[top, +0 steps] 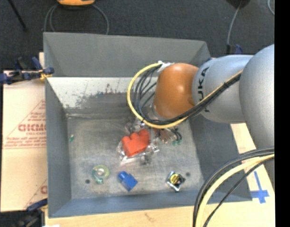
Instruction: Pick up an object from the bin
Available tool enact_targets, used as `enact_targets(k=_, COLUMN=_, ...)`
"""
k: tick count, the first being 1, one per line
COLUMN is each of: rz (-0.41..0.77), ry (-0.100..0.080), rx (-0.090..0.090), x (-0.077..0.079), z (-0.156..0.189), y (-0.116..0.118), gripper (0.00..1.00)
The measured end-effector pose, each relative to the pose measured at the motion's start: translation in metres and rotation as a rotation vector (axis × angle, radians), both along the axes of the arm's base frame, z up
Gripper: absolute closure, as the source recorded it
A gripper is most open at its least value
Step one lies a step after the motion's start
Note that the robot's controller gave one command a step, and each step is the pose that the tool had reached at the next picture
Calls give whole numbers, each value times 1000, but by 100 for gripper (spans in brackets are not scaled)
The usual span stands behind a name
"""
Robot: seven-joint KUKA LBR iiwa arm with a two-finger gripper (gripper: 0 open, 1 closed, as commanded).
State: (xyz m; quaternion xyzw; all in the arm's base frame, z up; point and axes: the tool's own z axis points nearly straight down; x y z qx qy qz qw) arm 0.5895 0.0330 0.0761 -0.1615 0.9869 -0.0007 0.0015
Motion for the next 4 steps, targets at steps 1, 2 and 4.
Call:
enact_targets(k=1, rz=-4, ry=-2, rx=1, x=2, z=2, y=0, gripper=0)
enact_targets(k=2, rz=-6, ry=-5, rx=2, x=3, z=3, y=0, gripper=100)
enact_targets(k=4, rz=-18, ry=-5, rx=1, x=7, z=107, y=-1, gripper=100)
